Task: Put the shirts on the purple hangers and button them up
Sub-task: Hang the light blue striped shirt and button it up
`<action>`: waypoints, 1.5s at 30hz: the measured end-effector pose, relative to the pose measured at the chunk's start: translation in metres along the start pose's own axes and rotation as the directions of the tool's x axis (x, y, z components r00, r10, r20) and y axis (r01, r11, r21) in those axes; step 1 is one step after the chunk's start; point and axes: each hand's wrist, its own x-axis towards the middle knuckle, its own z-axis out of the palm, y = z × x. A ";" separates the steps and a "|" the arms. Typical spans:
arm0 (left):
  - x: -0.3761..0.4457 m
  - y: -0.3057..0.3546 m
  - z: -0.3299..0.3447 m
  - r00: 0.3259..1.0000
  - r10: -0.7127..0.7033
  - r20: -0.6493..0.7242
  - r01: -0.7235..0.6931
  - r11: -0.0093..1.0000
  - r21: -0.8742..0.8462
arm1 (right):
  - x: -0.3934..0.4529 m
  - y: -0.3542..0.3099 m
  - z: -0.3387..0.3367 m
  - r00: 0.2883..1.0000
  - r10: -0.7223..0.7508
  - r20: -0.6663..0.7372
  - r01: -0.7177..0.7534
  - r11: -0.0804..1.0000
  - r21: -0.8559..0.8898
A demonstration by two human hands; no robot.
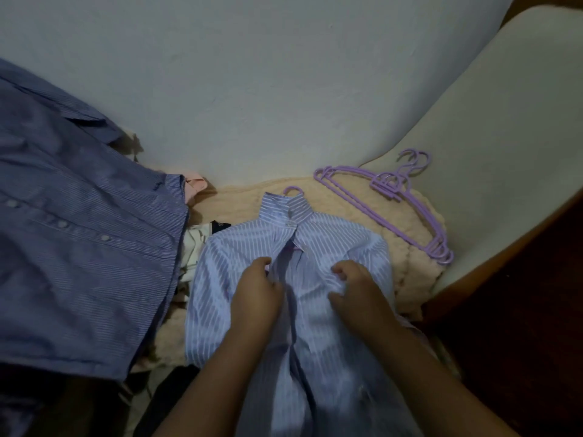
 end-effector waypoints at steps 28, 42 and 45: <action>0.069 -0.006 0.068 0.993 -0.092 0.067 0.101 0.983 -0.153 | 0.100 -0.006 0.060 0.989 0.139 -0.045 -0.114 0.928 0.355; 0.078 -0.032 0.071 0.946 -0.318 0.070 0.310 0.815 -0.489 | 0.114 0.006 0.087 0.947 0.318 -0.039 -0.288 0.900 0.327; 0.077 -0.033 0.071 0.931 -0.348 0.111 0.349 0.759 -0.550 | 0.113 0.005 0.089 0.945 0.326 -0.032 -0.293 0.885 0.363</action>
